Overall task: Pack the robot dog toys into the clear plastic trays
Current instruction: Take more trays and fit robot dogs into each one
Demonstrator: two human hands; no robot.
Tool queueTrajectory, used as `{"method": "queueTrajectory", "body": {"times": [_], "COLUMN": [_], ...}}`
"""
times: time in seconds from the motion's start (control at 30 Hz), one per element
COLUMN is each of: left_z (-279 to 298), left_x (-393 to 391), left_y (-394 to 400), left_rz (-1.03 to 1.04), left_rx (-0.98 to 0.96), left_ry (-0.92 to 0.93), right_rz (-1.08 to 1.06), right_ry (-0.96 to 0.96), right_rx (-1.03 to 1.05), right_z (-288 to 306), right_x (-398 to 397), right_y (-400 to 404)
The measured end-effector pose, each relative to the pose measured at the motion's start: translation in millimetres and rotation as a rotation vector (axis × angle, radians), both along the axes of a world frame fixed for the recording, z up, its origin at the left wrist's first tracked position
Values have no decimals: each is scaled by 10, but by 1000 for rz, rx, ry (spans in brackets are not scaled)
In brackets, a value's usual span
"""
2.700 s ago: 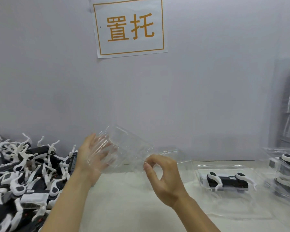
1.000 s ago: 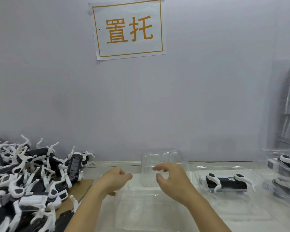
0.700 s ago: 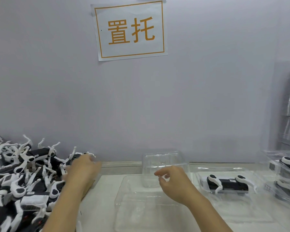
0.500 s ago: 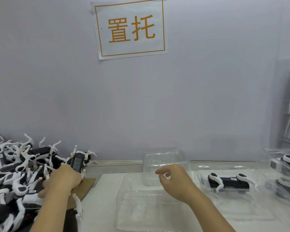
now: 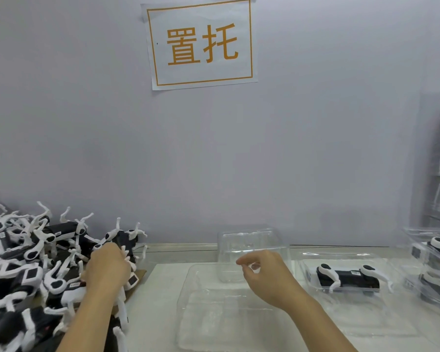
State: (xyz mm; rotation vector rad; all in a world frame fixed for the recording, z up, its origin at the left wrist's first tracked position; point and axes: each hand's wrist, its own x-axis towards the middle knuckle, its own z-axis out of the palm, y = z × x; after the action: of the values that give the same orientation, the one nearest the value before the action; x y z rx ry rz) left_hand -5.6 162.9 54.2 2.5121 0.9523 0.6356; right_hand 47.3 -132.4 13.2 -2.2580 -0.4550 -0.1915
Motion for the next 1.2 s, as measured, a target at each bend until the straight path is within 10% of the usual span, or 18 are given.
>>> {"method": "queueTrajectory", "body": {"times": [0.5, 1.2], "left_z": [341, 453], "left_x": [-35, 42], "left_y": [-126, -1460], "left_rz": [-125, -653], "left_rx": [-42, -1363], "left_ry": [-738, -833], "right_rz": [-3, 53], "right_ry": [-5, -401], "right_rx": [-7, 293], "right_z": [17, 231], "right_x": [-20, -134], "right_y": [-1, 216]}}
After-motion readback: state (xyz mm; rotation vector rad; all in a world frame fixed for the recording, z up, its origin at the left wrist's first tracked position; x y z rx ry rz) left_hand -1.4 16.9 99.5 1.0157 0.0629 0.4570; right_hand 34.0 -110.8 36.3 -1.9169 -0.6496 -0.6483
